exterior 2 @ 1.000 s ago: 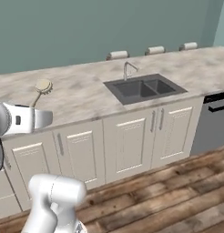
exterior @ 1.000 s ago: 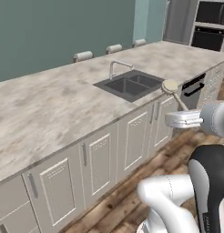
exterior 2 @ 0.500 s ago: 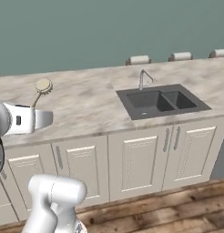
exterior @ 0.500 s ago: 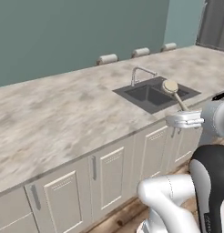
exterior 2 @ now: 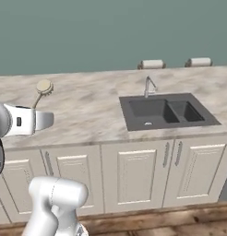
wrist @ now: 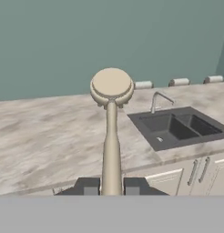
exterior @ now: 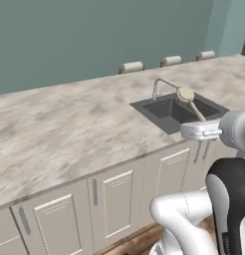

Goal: Locate and retrieve the bar soap and dish brush from the cabinet. Place them next to the sink.

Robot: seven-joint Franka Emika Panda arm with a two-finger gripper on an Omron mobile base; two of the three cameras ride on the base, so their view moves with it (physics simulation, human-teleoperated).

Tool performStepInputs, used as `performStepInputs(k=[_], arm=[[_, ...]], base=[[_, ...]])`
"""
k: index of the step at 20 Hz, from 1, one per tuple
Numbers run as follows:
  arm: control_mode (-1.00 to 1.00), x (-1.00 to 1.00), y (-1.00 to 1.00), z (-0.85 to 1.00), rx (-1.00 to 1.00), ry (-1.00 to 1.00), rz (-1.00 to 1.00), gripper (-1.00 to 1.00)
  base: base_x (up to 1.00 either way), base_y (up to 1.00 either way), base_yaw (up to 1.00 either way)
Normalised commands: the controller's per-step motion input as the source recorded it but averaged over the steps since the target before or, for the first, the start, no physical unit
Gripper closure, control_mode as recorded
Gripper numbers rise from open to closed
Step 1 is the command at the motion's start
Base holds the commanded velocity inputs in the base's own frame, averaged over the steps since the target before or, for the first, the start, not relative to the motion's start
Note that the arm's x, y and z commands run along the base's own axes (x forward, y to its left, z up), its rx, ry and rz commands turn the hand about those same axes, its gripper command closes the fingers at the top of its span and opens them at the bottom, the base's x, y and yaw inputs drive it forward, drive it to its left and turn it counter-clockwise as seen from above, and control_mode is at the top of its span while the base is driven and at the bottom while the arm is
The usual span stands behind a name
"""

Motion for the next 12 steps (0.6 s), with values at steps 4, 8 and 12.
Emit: performStepInputs(k=[4,8,12], arm=[[1.00,0.00,0.00,0.00,0.00,0.00,0.00,1.00],[1.00,0.00,0.00,0.00,0.00,0.00,0.00,1.00],[1.00,0.00,0.00,0.00,0.00,0.00,0.00,1.00]], base=[[0.50,-0.44,0.27],[0.61,-0.40,0.27],[0.61,-0.42,0.27]])
